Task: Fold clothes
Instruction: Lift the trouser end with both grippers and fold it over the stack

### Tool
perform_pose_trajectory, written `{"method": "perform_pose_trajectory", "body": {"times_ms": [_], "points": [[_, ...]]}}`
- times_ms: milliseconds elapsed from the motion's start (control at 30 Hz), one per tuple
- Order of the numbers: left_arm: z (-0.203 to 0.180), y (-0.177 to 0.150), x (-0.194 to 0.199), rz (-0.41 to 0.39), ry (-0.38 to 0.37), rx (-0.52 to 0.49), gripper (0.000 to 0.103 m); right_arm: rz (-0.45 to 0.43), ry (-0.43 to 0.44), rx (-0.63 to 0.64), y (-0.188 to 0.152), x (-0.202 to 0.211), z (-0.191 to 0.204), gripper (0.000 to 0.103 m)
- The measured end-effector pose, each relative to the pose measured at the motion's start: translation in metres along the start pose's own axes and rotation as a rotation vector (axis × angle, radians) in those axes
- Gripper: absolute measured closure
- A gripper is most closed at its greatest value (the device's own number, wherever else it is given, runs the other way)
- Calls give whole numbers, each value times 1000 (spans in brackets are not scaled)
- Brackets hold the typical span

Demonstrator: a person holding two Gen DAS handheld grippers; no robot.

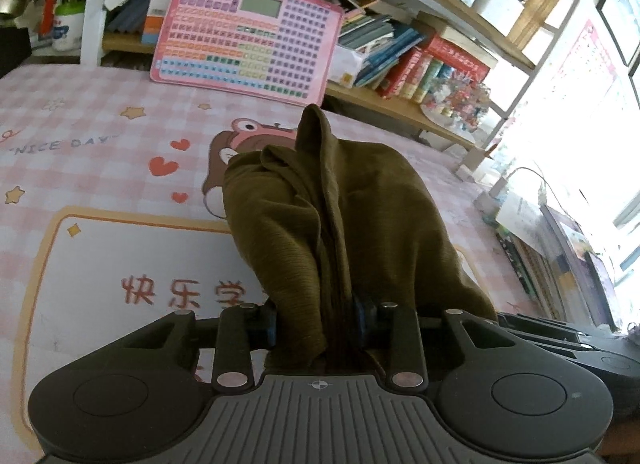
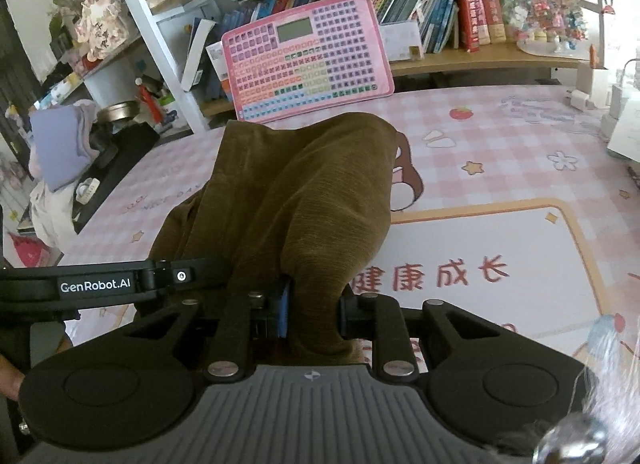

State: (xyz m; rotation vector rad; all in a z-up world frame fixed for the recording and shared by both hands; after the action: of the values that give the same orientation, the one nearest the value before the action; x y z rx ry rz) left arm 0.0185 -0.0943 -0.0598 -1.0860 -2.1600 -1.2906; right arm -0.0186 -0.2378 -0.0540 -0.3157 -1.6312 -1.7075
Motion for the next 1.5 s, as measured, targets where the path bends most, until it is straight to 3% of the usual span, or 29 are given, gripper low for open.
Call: {"method": "perform_pose_trajectory", "body": {"times_ms": [467,867,1167,1500], "points": [[-40,-33,5,1,-5,-33,71,-25,-9,-27,-24,41,-30,83],[-52,-38,8,1,-16,-57,71,-52,-21,-42,-28,56,-35,83],[-41,-22,-1,22,-48,-70,71,-57,-55,-53,-17,45,-28,83],[-3,22,-8,45,-81,-75,71,-60,-97,-55,15,9,1,83]]}}
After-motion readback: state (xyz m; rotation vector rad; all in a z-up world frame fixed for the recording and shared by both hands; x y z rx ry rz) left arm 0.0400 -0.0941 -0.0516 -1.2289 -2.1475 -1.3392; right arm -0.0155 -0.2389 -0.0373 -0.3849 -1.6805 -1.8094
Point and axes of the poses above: each gripper's, at about its wrist camera, not at the fingertips, and x roughly against the way its jaws point, z to its left, y to its top, the point moved 9 cm from there along -x, roughly the way its jaws point, and after that the axes turned 12 degrees about x, right-handed, at the moved point
